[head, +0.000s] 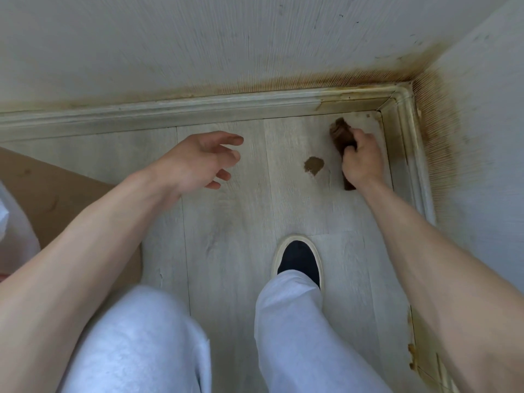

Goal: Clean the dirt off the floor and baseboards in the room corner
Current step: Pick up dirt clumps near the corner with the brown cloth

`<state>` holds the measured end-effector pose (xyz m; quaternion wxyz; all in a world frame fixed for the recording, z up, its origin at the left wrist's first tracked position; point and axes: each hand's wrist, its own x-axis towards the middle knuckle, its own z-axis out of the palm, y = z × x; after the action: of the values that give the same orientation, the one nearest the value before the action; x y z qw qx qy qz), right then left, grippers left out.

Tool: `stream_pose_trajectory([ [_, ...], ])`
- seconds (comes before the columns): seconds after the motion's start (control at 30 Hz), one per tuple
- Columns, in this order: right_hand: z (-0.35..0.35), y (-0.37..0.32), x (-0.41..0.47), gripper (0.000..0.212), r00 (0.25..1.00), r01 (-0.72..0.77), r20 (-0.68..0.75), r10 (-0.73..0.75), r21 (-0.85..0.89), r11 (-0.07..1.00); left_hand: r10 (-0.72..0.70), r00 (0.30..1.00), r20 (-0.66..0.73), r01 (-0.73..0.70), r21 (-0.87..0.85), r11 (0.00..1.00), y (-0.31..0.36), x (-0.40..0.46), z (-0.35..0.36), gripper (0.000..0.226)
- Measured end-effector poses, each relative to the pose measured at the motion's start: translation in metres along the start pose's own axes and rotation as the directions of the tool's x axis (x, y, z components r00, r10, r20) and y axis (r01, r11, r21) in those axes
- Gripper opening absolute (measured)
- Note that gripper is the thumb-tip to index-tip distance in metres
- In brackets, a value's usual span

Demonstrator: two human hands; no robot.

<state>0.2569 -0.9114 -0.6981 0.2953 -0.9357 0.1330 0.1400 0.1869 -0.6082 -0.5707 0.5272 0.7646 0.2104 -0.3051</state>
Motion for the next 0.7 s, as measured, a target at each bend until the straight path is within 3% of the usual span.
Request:
stream_pose_trajectory([
  [0.13, 0.018, -0.019, -0.009, 0.048, 0.969, 0.145, 0.201, -0.145, 0.015, 0.989, 0.000, 1.000, -0.001, 0.000, -0.010, 1.000, -0.002, -0.006, -0.003, 0.031],
  [0.2, 0.009, -0.021, -0.007, 0.047, 0.959, 0.153, 0.232, -0.160, 0.048, 0.987, 0.001, 1.000, 0.001, -0.001, -0.018, 1.000, -0.003, -0.009, -0.005, 0.031],
  [0.33, -0.020, -0.010, 0.003, 0.038, 0.993, 0.114, 0.032, -0.115, 0.025, 0.993, 0.008, 1.000, -0.005, -0.009, -0.037, 0.999, -0.005, -0.014, -0.010, 0.030],
  [0.4, -0.021, -0.005, 0.003, 0.037, 0.997, 0.074, -0.002, -0.074, -0.012, 0.997, 0.012, 1.000, -0.012, -0.012, -0.043, 0.999, -0.004, -0.016, -0.012, 0.030],
  [0.6, 0.008, -0.016, -0.020, 0.050, 0.960, 0.226, 0.180, -0.214, -0.047, 0.973, 0.009, 1.000, -0.019, -0.010, -0.039, 0.999, -0.003, -0.022, -0.015, 0.030],
  [0.7, 0.014, -0.025, -0.029, 0.066, 0.924, 0.295, 0.321, -0.209, -0.246, 0.923, 0.013, 1.000, -0.017, -0.013, -0.039, 0.999, -0.005, -0.024, -0.017, 0.030],
])
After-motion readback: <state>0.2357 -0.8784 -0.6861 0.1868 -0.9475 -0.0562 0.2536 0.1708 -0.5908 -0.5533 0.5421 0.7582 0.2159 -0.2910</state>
